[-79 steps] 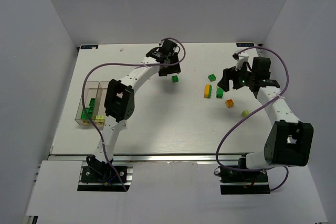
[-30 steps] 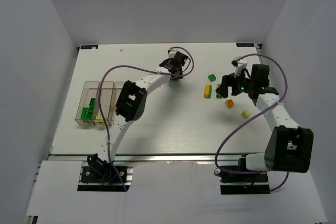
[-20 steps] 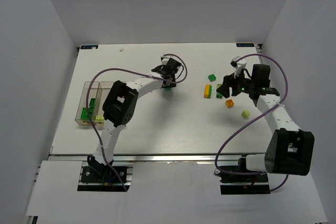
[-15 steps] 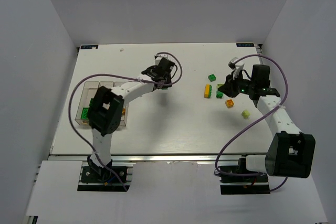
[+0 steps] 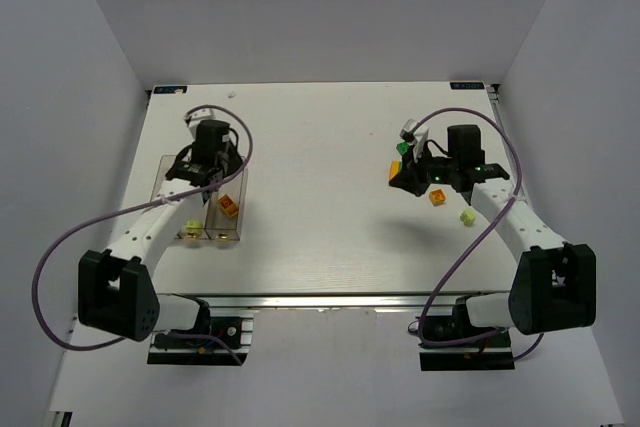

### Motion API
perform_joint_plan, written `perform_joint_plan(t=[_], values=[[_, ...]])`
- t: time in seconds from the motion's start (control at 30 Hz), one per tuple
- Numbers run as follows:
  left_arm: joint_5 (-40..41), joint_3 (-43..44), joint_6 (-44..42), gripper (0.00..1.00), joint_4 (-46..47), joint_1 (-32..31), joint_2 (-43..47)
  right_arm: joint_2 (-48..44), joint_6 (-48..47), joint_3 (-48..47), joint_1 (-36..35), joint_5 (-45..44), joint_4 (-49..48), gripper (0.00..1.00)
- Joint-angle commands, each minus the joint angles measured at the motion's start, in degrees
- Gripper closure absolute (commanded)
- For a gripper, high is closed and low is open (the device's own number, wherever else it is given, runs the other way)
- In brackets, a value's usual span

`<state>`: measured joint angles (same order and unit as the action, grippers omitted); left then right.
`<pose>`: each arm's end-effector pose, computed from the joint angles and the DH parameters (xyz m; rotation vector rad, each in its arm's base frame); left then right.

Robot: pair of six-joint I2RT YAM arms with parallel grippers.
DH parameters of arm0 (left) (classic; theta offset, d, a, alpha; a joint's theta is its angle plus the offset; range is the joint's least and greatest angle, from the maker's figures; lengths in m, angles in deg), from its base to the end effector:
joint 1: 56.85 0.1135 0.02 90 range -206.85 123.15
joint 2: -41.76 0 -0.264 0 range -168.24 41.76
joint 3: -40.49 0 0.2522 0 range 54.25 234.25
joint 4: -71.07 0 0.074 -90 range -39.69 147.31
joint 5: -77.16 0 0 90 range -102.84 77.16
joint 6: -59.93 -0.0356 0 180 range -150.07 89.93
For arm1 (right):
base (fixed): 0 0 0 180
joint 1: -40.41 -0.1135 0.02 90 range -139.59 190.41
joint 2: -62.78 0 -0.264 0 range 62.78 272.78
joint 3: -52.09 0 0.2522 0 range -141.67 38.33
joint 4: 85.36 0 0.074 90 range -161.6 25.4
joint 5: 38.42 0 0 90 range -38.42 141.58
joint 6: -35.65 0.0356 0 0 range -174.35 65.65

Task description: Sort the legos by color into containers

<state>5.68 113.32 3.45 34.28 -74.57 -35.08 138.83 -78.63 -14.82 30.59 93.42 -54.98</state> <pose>0.2826 -0.0784 0.2825 -0.4725 2.1911 -0.1139 0.2747 0.0716 0.2657 -0.9787 1.8990 0.6726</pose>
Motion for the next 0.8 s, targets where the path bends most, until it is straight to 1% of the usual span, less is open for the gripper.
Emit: perform_joint_plan(t=[0.0, 0.2, 0.27, 0.33, 0.43, 0.5, 0.53, 0.57, 0.63, 0.67, 0.73, 0.77], values=[[-2.00, -2.11, -2.65, 1.00, -1.75, 4.78, 5.19, 0.59, 1.15, -2.84, -1.77, -0.54, -0.19, 0.96], [-5.86, -4.40, -6.79, 1.00, -1.85, 16.30, 6.88, 1.20, 2.56, -3.02, -3.97, -1.50, -0.36, 0.93], [-5.87, -4.23, -7.59, 1.00, -2.11, 20.77, 6.26, 1.03, 2.65, -2.76, -4.41, -1.85, -0.63, 0.92], [-5.61, -4.05, -8.29, 1.00, -2.46, 23.76, 5.21, 0.85, 2.65, -2.75, -4.50, -2.03, -0.63, 0.91], [-1.39, -4.05, -8.56, 1.00, -3.08, 25.27, 3.98, 0.50, 2.39, -2.67, -4.59, -2.64, -0.45, 0.88], [0.71, -4.22, -7.51, 1.00, -3.34, 26.06, 2.66, 0.24, 1.86, -2.84, -4.50, -2.91, 0.16, 0.85], [0.81, -4.83, -7.24, 1.00, -3.08, 27.11, 2.40, 0.24, 1.60, -2.93, -4.50, -3.17, 0.34, 0.82], [0.81, -5.19, -6.98, 1.00, -2.73, 27.47, 1.87, 0.06, 1.07, -2.93, -4.50, -3.35, 0.60, 0.75], [1.25, -5.98, -6.54, 1.00, -1.85, 28.26, 1.34, -0.20, 0.54, -3.02, -4.59, -4.05, 0.87, 0.68], [1.43, -6.16, -6.54, 0.95, -1.50, 28.26, 0.73, -0.20, 0.11, -3.10, -4.59, -4.31, 1.22, 0.60], [2.91, -6.42, -6.27, 0.91, -1.50, 28.61, 0.20, -0.20, -0.16, -3.28, -4.50, -5.01, 1.39, 0.53], [3.36, -6.60, -6.27, 0.86, -1.32, 28.79, 0.02, -0.20, -0.25, -3.37, -4.50, -5.19, 1.48, 0.47]])
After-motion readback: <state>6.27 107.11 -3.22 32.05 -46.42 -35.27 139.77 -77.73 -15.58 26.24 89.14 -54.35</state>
